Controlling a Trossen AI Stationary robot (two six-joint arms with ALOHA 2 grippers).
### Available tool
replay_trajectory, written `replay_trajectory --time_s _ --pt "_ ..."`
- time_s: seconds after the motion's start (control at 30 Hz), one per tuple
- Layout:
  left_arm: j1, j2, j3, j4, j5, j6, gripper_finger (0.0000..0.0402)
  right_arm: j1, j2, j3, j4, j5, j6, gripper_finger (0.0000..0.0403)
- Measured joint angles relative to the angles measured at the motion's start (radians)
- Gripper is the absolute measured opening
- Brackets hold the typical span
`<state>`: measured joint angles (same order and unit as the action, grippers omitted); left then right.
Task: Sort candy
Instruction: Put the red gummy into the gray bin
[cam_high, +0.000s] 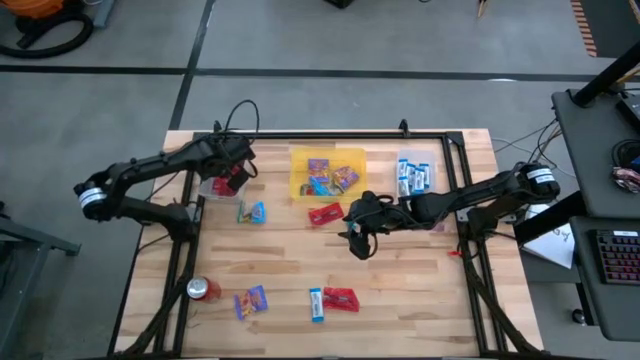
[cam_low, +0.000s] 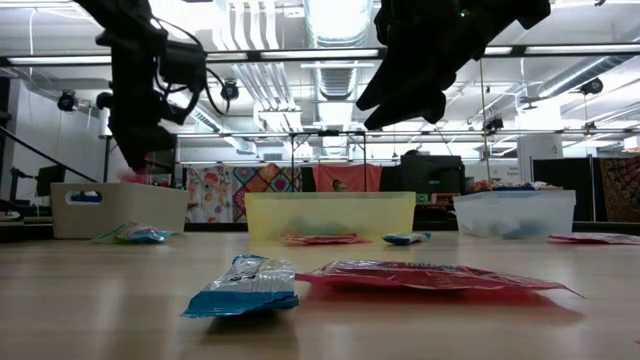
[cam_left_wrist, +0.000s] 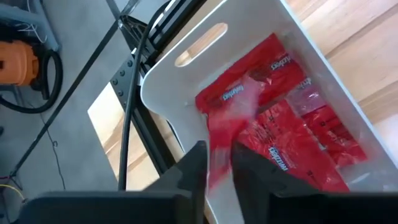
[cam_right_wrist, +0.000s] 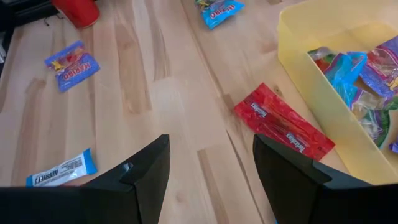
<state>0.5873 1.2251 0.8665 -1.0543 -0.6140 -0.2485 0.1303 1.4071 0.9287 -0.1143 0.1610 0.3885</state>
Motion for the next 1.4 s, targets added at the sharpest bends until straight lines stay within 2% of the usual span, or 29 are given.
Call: replay_trajectory --time_s 0.23,0.47,0.77,1.07,1.2,1.4 --pt "-0.001 0.006 0.0 0.004 -0.005 0.001 0.0131 0.0 0.0 0.0 -0.001 -0.001 0.0 0.0219" --pt "-0.069 -0.059 0.0 0.028 0.02 -0.038 0.015 0.0 0.0 0.0 -0.007 -0.002 0.011 0.0219" --pt "-0.38 -0.164 -0.009 0.3 0.056 -0.049 0.0137 0.0 -0.001 0.0 -0.012 -0.003 0.077 0.0219" --pt "-0.672 -0.139 -0.051 0.596 0.032 -0.003 0.0134 0.0 -0.001 0.0 -0.034 -0.001 0.206 0.0219" --pt "-0.751 -0.125 -0.089 0.721 -0.015 0.021 0.0134 0.0 0.0 0.0 -0.18 -0.003 0.335 0.0219" --pt "-0.785 -0.108 -0.113 0.764 -0.026 0.025 0.0134 0.003 0.0 0.0 -0.571 -0.037 0.556 0.0219"
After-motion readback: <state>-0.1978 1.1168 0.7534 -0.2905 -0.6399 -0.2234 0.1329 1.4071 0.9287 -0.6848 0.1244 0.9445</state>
